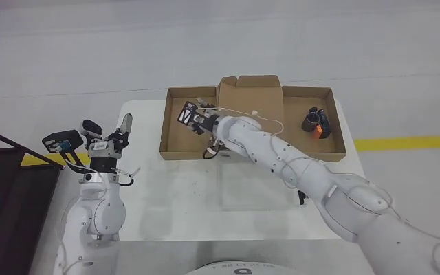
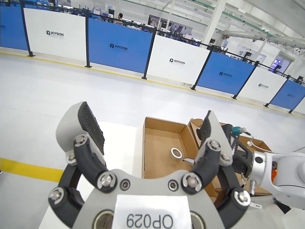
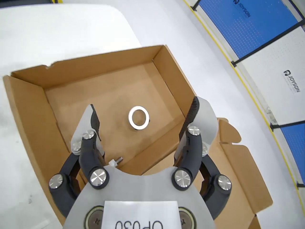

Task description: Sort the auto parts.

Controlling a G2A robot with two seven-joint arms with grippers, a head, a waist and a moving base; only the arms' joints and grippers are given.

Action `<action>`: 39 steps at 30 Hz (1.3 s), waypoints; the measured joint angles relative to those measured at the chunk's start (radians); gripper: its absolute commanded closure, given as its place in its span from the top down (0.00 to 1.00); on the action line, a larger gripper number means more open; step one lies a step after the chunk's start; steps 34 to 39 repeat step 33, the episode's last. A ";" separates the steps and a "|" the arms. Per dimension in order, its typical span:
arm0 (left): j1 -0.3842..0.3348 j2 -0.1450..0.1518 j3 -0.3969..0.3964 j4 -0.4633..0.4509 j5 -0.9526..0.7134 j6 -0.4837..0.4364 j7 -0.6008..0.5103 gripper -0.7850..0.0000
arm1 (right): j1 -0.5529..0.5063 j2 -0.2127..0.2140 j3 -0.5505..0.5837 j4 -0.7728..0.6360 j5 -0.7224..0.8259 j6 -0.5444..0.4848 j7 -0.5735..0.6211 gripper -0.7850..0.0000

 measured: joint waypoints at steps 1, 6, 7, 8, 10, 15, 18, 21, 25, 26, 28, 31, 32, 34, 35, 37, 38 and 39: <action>0.000 0.000 0.000 0.000 0.000 0.000 0.000 1.00 | -0.008 0.009 0.016 -0.004 -0.001 -0.015 -0.031 1.00; 0.000 0.000 0.000 0.000 0.000 0.000 0.000 1.00 | -0.086 0.081 0.129 -0.082 -0.050 -0.074 -0.177 1.00; 0.000 0.000 0.000 0.000 0.000 0.000 0.000 1.00 | -0.107 0.098 0.154 -0.105 -0.063 -0.084 -0.204 1.00; 0.000 0.000 0.000 0.000 0.000 0.000 0.000 1.00 | -0.131 0.116 0.182 -0.130 -0.077 -0.095 -0.230 1.00; 0.000 0.000 0.000 0.000 0.000 0.000 0.000 1.00 | -0.195 0.159 0.256 -0.195 -0.112 -0.111 -0.286 1.00; 0.000 0.000 0.000 0.000 0.000 0.000 0.000 1.00 | -0.400 0.254 0.468 -0.382 -0.174 -0.098 -0.369 1.00; 0.000 0.000 0.000 0.000 0.000 0.000 0.000 1.00 | -0.529 0.294 0.593 -0.487 -0.183 -0.082 -0.394 1.00; 0.000 0.000 0.000 0.000 0.000 0.000 0.000 1.00 | -0.640 0.319 0.697 -0.569 -0.174 -0.073 -0.407 1.00; 0.000 0.000 0.000 0.000 0.000 0.000 0.000 1.00 | -0.726 0.332 0.783 -0.624 -0.145 -0.065 -0.400 1.00; 0.000 0.000 0.000 0.000 0.000 0.000 0.000 1.00 | -0.732 0.333 0.792 -0.626 -0.140 -0.064 -0.397 1.00; 0.000 0.000 0.000 0.000 0.000 0.000 0.000 1.00 | -0.733 0.333 0.794 -0.626 -0.137 -0.064 -0.395 1.00; 0.000 0.000 0.000 0.000 0.000 0.000 0.000 1.00 | -0.731 0.333 0.793 -0.626 -0.138 -0.064 -0.395 1.00; 0.000 0.000 0.000 0.000 0.000 0.000 0.000 1.00 | -0.731 0.333 0.793 -0.626 -0.138 -0.064 -0.395 1.00; 0.000 0.000 0.000 0.000 0.000 0.000 0.000 1.00 | -0.731 0.333 0.793 -0.626 -0.138 -0.064 -0.395 1.00; 0.000 0.000 0.000 0.000 0.000 0.000 0.000 1.00 | -0.731 0.333 0.793 -0.626 -0.138 -0.064 -0.395 1.00; 0.000 0.000 0.000 0.000 0.000 0.000 0.000 1.00 | -0.731 0.333 0.793 -0.626 -0.138 -0.064 -0.395 1.00; 0.000 0.000 0.000 0.000 0.000 0.000 0.000 1.00 | -0.731 0.333 0.793 -0.626 -0.138 -0.064 -0.395 1.00; 0.000 0.000 0.000 0.000 0.000 0.000 0.000 1.00 | -0.731 0.333 0.793 -0.626 -0.138 -0.064 -0.395 1.00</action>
